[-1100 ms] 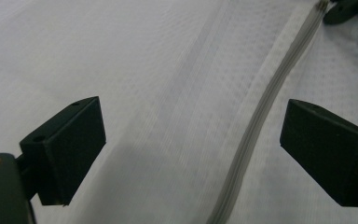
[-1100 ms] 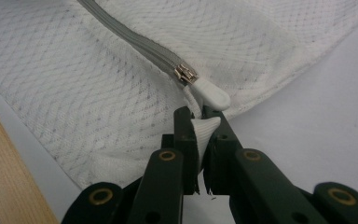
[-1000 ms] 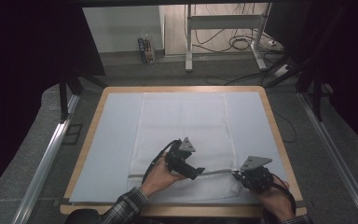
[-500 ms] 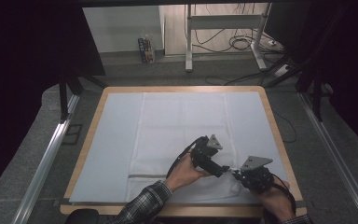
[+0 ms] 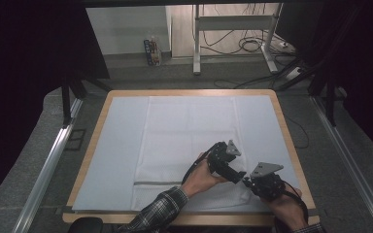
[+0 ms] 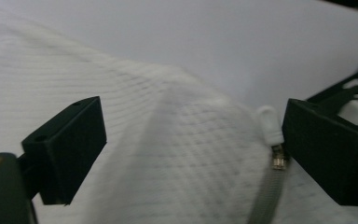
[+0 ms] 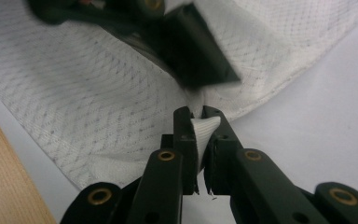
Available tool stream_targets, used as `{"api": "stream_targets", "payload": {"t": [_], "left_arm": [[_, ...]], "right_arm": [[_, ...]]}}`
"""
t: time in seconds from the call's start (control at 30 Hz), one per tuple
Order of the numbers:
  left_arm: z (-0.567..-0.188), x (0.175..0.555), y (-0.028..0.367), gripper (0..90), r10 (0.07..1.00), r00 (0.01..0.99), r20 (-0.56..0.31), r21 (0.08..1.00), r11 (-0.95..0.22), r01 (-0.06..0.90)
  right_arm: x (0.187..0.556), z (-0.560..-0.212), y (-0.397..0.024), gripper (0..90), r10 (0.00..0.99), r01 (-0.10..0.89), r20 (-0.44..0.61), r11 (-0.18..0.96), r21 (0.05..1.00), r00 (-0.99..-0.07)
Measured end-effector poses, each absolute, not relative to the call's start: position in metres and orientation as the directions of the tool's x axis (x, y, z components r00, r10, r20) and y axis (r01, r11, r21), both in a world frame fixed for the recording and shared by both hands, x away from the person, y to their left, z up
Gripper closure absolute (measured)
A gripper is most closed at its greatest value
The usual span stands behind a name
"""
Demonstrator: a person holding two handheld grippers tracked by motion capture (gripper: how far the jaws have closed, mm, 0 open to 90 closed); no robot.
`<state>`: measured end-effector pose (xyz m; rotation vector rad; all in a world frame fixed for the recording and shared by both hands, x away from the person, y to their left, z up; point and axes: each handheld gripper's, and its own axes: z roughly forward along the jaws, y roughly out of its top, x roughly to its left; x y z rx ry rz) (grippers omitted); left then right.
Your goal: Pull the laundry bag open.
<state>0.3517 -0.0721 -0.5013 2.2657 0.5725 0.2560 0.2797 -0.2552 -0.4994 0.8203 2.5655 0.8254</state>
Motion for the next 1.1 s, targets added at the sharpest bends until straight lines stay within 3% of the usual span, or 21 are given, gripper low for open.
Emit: {"api": "stream_targets", "payload": {"t": [0.1, 0.33, 0.43, 0.53, 0.67, 0.87, 1.1], "left_arm": [[-0.498, 0.355, -0.062, 8.5, 0.486, 0.874, 0.029, 0.72, -0.617, 0.319], [-0.492, 0.352, -0.037, 14.9, 0.47, 0.881, -0.052, 0.742, -0.572, 0.349], [-0.491, 0.349, -0.031, 25.2, 0.442, 0.894, -0.069, 0.747, -0.572, 0.34], [-0.492, 0.349, -0.026, 41.6, 0.427, 0.898, -0.112, 0.747, -0.559, 0.359], [-0.495, 0.349, -0.028, 59.9, 0.385, 0.9, -0.204, 0.744, -0.537, 0.398], [-0.497, 0.353, -0.036, 71.8, 0.324, 0.897, -0.3, 0.73, -0.527, 0.435], [-0.499, 0.352, -0.042, 79.2, 0.278, 0.892, -0.356, 0.702, -0.551, 0.452]], "right_arm": [[0.28, -0.499, -0.256, 83.8, 0.611, 0.419, -0.127, 0.664, 0.62, -0.781], [0.28, -0.499, -0.256, 83.8, 0.613, 0.415, -0.142, 0.669, 0.617, -0.777], [0.279, -0.498, -0.255, 83.7, 0.606, 0.399, -0.164, 0.679, 0.616, -0.778], [0.278, -0.498, -0.255, 83.6, 0.595, 0.381, -0.183, 0.691, 0.614, -0.782], [0.277, -0.498, -0.254, 83.5, 0.59, 0.372, -0.196, 0.697, 0.613, -0.783], [0.277, -0.497, -0.254, 83.3, 0.582, 0.36, -0.207, 0.703, 0.613, -0.786], [0.277, -0.497, -0.254, 82.9, 0.58, 0.356, -0.211, 0.706, 0.612, -0.787]]}}
